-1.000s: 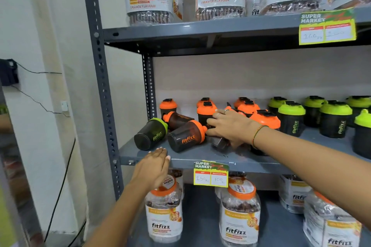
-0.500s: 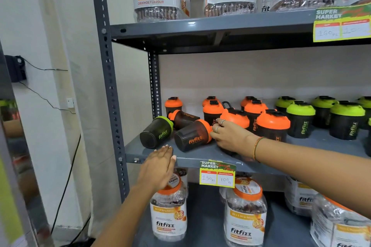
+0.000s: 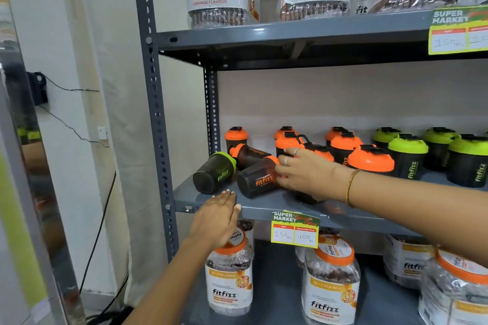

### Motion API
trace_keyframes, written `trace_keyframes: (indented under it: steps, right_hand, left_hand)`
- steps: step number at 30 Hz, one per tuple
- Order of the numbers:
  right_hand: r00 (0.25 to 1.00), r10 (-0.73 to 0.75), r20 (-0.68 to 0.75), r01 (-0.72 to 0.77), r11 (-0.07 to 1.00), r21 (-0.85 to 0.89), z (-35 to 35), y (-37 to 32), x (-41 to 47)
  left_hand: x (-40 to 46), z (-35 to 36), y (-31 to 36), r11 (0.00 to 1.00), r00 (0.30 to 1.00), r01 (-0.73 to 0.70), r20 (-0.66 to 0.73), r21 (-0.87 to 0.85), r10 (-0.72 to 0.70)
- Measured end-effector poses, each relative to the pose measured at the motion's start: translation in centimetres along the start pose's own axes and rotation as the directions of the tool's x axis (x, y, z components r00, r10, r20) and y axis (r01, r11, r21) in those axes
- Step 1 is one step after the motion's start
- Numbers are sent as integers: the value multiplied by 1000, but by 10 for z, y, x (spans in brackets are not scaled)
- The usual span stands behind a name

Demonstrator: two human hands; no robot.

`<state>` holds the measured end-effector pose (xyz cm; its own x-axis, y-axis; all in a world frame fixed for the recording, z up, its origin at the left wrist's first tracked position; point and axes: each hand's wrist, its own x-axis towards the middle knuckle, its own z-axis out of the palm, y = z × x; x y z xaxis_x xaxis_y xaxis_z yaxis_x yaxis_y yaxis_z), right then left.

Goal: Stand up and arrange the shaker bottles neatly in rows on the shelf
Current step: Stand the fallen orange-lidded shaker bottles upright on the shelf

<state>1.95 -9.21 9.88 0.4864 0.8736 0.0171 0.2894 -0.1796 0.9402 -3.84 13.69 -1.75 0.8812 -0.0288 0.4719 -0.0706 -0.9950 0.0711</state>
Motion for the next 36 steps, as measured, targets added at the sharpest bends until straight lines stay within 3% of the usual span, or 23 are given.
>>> trace_keyframes:
  steps: [5,8,13,18,23,25,29,36]
  right_hand:
    - [966,216,-144,-184,961,208,-41,43,24]
    - [935,349,-58,-294,858,421,-45,57,58]
    - [881,426,207,-433,549,715,-14,63,132]
    - [829,368,420,-547,382,744,14,66,187]
    - [803,213,557,-596,300,744,34,66,226]
    - [806,153,571,-588,312,746,37,64,231]
    - [809,191,556,-587,314,746,21,58,224]
    - [803,217,556,-589,139,796,48,57,235]
  left_hand:
    - [0,-4,-6,999,999,-43,24,20,43]
    - [-3,-7,-14,999,998,-49,37,-19,50]
    - [-10,-7,-22,999,1000,-6,-16,-50,5]
    - [-7,7,-29,996,999,34,-20,-79,-36]
    - [-5,8,-33,994,998,9,-63,-105,-16]
    - [-5,8,-33,993,998,9,-64,-120,-17]
    - [-4,9,-34,991,998,9,-60,-132,-17]
    - [-5,7,-32,990,995,-1,-99,-141,-13]
